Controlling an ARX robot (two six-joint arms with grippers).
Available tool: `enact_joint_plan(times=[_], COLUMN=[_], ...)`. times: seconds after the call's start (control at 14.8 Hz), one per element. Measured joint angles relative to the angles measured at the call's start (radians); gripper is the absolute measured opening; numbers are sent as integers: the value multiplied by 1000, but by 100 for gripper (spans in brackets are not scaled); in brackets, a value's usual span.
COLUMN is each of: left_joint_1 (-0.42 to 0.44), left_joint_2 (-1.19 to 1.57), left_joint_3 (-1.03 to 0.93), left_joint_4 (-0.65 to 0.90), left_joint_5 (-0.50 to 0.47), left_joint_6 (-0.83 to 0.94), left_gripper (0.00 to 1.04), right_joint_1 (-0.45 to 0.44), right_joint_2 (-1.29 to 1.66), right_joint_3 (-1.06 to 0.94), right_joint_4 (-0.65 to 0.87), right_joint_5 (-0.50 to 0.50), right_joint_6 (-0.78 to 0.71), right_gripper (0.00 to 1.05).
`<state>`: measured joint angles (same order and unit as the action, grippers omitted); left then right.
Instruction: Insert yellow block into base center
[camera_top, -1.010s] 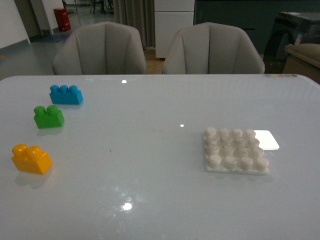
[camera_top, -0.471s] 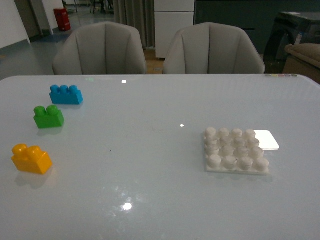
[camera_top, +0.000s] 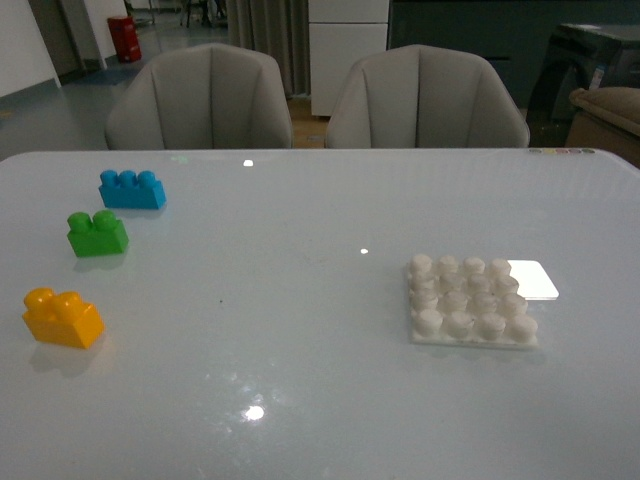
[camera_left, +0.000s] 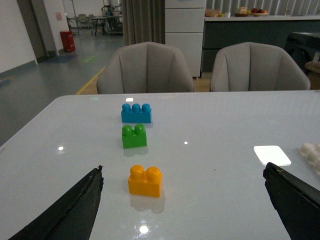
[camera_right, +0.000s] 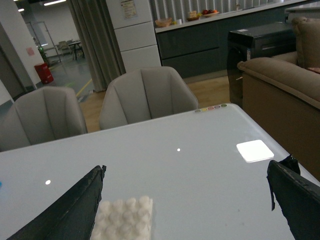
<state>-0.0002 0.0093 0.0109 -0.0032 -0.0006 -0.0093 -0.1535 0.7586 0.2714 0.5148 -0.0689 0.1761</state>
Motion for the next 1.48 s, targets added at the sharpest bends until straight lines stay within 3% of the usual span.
enact_joint_plan(times=[0.07, 0.2, 0.54, 0.94, 1.48], left_joint_1=[0, 0, 0, 0, 0], left_joint_2=[0, 0, 0, 0, 0], left_joint_3=[0, 0, 0, 0, 0], left_joint_4=[0, 0, 0, 0, 0], left_joint_5=[0, 0, 0, 0, 0], left_joint_6=[0, 0, 0, 0, 0], left_gripper=[98, 98, 98, 98, 98], right_joint_1=[5, 45, 93, 175, 230], right_joint_2=[230, 653, 1065, 1301, 1420], right_joint_3=[122, 401, 682, 840, 930], right_joint_4=[85, -14, -238, -370, -426], right_joint_5=[-2, 2, 8, 3, -32], right_joint_6=[10, 2, -24, -50, -43], right_gripper=[98, 98, 98, 98, 98])
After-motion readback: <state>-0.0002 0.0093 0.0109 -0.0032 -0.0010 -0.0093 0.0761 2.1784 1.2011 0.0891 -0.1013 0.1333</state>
